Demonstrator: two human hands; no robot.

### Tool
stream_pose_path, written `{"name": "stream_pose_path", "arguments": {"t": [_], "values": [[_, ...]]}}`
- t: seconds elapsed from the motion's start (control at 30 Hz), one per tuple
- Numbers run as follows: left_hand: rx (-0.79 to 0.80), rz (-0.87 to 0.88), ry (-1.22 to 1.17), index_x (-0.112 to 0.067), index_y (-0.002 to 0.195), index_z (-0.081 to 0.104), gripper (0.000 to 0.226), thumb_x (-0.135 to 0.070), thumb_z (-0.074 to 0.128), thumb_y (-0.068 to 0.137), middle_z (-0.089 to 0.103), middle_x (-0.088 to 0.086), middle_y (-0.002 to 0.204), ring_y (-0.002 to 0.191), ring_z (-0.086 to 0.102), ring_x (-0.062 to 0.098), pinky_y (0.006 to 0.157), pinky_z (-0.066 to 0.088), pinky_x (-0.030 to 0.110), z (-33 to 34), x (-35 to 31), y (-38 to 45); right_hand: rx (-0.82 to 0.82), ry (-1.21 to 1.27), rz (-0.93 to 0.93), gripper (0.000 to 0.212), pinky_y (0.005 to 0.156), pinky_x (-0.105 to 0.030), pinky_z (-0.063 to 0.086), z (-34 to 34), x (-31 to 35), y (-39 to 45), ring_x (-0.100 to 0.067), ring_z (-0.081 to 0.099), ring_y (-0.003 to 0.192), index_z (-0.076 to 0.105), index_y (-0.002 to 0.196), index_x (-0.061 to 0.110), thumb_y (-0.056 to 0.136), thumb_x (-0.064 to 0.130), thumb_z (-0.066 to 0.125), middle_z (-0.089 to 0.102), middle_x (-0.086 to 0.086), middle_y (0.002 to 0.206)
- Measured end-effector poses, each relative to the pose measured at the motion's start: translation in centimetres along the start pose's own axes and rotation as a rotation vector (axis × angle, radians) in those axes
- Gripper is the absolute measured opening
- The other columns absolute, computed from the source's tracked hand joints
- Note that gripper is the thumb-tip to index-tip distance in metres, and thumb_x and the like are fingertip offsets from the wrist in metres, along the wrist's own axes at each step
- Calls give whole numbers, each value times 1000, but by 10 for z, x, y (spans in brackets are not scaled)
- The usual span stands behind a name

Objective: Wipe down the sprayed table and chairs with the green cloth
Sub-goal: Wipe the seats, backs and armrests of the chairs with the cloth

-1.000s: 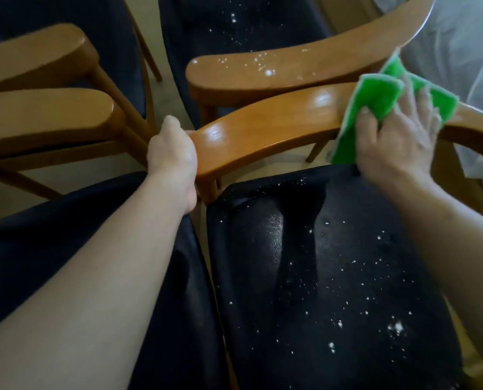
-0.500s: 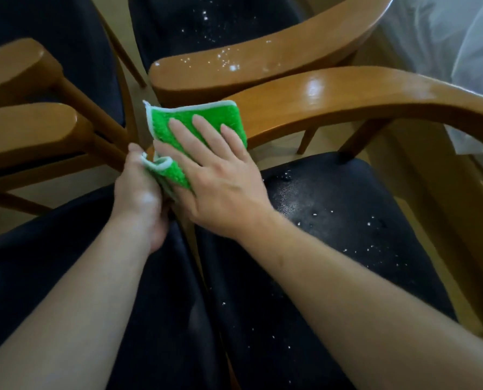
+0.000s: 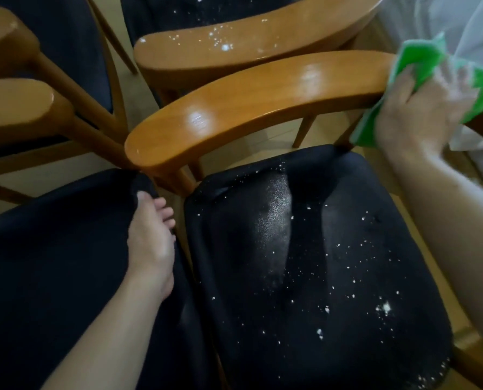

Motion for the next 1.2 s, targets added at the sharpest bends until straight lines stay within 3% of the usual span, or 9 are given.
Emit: {"name": "stream_pose_path", "arguments": {"t": [0.2,0.4,0.47,0.53,0.6,0.77,0.87,1.1,1.2], "values": [[-24,-35,-85,-27,107,62,44,-54,28,100,66,-3,109,101,60,12,86,45,34,10,10,-7,206,117,-476,57,116,-46,1,25,153,-111,-29,20,145,38,147,23,96,45,24,31,-4,156],[-174,438,-21,-10,121,58,52,-46,42,88,62,18,118,107,62,30,92,49,55,-6,-77,11,360,241,-906,49,116,-42,7,25,214,-183,-24,24,144,48,141,29,95,46,43,37,0,153],[-151,440,5,-26,123,58,57,-55,43,77,60,10,124,112,60,28,95,48,53,-3,-94,21,379,209,-971,52,117,-41,8,27,198,-165,-23,23,145,43,144,29,95,46,40,35,0,155],[-154,408,33,-43,123,55,55,-61,41,72,57,-5,127,115,56,20,98,44,50,4,-103,23,386,154,-876,55,117,-41,3,29,164,-125,-23,17,147,35,148,29,97,48,36,27,-1,158],[-160,447,151,-39,132,50,55,-57,36,82,50,-12,126,117,48,16,101,37,44,15,-110,13,334,75,-653,55,118,-44,3,26,112,-76,-22,13,147,30,150,30,98,50,29,23,1,160],[-92,468,120,-36,134,50,43,-43,33,95,47,-7,130,112,45,14,90,35,33,15,-109,3,117,-64,-185,60,115,-51,15,-6,-17,0,-34,28,139,42,141,14,96,48,22,39,-13,148],[-16,426,56,-37,132,51,41,-39,35,95,48,-6,130,106,49,9,81,36,23,15,-108,5,51,-31,-10,60,117,-53,11,-10,-24,2,-35,25,141,42,142,7,96,43,27,38,-14,150],[134,319,-68,-38,136,43,49,-59,28,95,51,-8,129,116,51,15,101,40,38,12,-95,0,228,190,-384,53,116,-49,-2,26,144,-109,-32,15,146,44,144,24,96,43,32,28,-6,157],[231,297,-207,-30,116,65,38,-43,32,102,69,-6,113,108,64,14,88,52,28,14,-80,-10,285,290,-613,48,116,-47,2,22,203,-179,-33,24,144,52,139,23,94,40,46,39,-7,152]]}}
Point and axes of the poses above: each hand's wrist, its own y-axis towards the middle knuckle, its own z-axis out of the palm, x = y × z, the point moved 8 cm from there along y, towards the middle knuckle
